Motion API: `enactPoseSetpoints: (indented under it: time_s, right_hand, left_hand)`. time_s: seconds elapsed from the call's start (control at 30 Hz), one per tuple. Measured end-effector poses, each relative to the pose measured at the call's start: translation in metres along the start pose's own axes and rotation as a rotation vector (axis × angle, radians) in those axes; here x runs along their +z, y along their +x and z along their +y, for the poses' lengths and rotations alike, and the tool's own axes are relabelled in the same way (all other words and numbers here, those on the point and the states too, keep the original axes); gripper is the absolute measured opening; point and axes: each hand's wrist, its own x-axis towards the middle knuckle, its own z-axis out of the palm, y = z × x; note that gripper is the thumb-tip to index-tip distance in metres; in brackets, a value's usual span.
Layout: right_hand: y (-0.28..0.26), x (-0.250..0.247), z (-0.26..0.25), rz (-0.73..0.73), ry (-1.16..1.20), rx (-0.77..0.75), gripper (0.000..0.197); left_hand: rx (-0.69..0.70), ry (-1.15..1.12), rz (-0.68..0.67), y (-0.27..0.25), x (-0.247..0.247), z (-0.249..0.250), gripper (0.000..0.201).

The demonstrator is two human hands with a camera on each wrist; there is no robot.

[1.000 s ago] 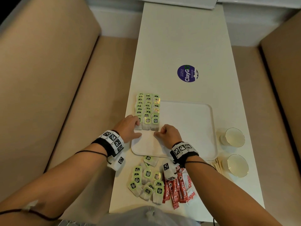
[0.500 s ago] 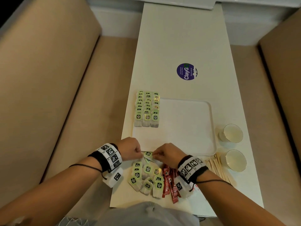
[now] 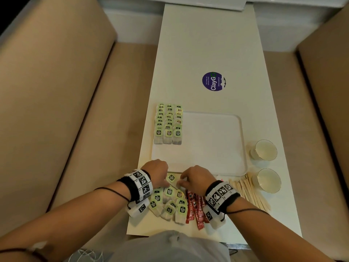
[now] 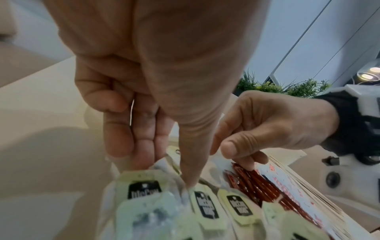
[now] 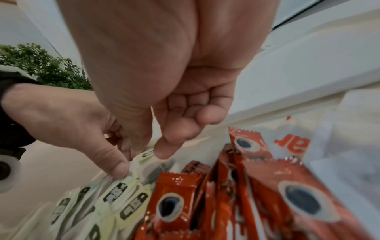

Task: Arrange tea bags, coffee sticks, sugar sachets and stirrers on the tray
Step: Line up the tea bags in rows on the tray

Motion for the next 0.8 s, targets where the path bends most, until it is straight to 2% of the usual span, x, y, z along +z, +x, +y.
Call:
enactPoseSetpoints:
  time_s: [0.07,0.13,0.3,0.43,0.63,0.8]
  right_hand:
    - [0.0,0.002,-0.003,-0.028,-0.072,0.046,0.055]
    - [0.0,0.005,-0.007,-0.055,-0.154,0.066,0.057]
    - [-0.004,0.012,-0.002,-0.033,-0.202,0.05,0.043]
    - [-0.005,0.014,-0.001,0.016,-0.151,0.074,0.032]
    - [0.0,0.012,-0.008,0.086,-0.086,0.142,0.04]
    - [0.005,0.014,-0.014,0.085,-0.08,0.144,0.04]
  left_hand:
    - [-0.012,0.014,0.001,-0.002,0.003,0.006,0.048]
    - [-0.041,0.004,0.008,-0.002,0.006,0.008,0.045]
    - [-0.15,-0.103,0.012,-0.002,0.014,0.007,0.011]
    - [-0.189,-0.201,0.036,-0.004,0.02,0.005,0.008]
    - [-0.221,-0.342,0.126,-0.011,0.02,-0.002,0.015]
    - [-0.223,-0.423,0.179,-0.017,0.021,-0.009,0.01]
